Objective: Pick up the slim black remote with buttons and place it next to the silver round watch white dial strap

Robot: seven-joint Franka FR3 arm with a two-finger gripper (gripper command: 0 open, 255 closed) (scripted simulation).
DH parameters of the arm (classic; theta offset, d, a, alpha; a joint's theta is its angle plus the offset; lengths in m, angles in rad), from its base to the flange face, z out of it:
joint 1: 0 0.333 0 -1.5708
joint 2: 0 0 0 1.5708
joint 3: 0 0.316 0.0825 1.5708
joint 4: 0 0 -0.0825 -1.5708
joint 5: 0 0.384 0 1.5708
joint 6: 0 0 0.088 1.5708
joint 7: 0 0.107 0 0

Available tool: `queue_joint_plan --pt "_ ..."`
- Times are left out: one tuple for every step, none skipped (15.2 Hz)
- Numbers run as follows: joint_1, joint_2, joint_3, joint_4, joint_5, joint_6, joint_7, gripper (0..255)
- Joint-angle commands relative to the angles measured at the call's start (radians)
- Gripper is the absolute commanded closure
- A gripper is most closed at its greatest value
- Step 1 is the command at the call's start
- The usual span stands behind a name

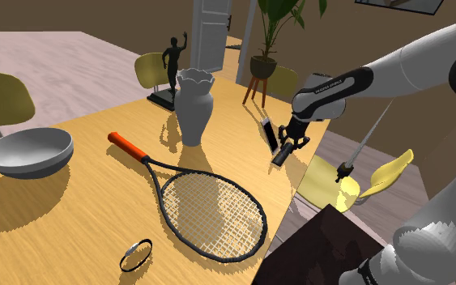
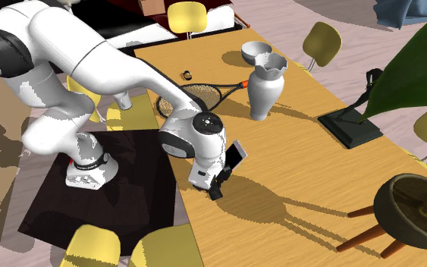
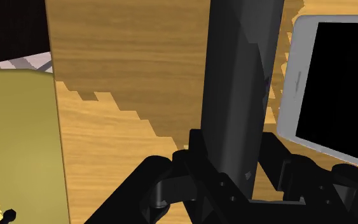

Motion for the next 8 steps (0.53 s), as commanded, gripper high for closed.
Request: queue_joint_plan --pt "0.002 0.006 0.002 0.0 0.001 0.006 -0.001 255" --pt "0.002 0.005 0.002 -0.001 0.001 0.007 -0.001 255" --pt "0.001 0.005 0.002 -0.001 0.001 0.007 -0.001 255" --pt "0.001 0.004 0.002 0.0 0.001 0.006 -0.002 255" --pt "0.001 0.004 0.002 0.0 0.001 0.006 -0.003 255" --pt "0.002 0.006 0.002 -0.001 0.001 0.009 0.0 255" --pt "0.002 -0.003 0.002 0.002 0.0 -0.004 0.0 255" --pt "0.002 -0.012 0.002 0.006 -0.001 -0.017 0.001 255"
